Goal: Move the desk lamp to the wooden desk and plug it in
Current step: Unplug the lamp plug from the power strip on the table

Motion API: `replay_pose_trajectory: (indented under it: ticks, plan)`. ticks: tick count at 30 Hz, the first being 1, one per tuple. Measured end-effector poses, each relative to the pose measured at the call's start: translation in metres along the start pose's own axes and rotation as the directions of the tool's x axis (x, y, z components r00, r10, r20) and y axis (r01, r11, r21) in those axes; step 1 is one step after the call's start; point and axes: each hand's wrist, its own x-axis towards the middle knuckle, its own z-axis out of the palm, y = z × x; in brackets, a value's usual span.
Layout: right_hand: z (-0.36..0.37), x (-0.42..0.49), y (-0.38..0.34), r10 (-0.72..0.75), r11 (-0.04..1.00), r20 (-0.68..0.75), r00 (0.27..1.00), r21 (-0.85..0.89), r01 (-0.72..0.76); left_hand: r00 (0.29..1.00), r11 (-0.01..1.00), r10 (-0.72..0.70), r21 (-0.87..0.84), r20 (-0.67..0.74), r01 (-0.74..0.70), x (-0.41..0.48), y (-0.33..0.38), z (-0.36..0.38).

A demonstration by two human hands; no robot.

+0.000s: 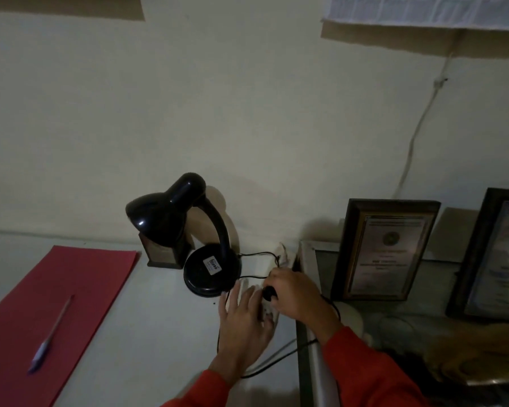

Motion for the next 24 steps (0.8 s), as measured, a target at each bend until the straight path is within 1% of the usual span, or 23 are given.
replay_pose_trajectory:
  ticks: [4,7,16,24]
  plan:
    - [0.003,0.001,0.001,-0.001,1.0,-0.027,1.0,-0.007,0.001,0.999,0.964,0.017,-0.267,0.032,-0.008,0.003,0.001,-0.003]
    - [0.005,0.002,0.001,-0.002,1.0,-0.022,1.0,-0.027,0.001,0.999,0.925,0.032,-0.379,0.03,-0.018,0.003,0.003,-0.007]
    - [0.004,0.006,0.002,0.011,0.996,0.04,0.999,-0.093,-0.007,1.0,0.907,0.006,-0.422,0.021,0.004,0.0,0.002,-0.01]
    - [0.005,0.007,0.002,0.036,0.988,0.089,0.995,-0.151,-0.022,0.999,0.88,-0.049,-0.473,0.015,0.05,0.001,0.003,-0.007]
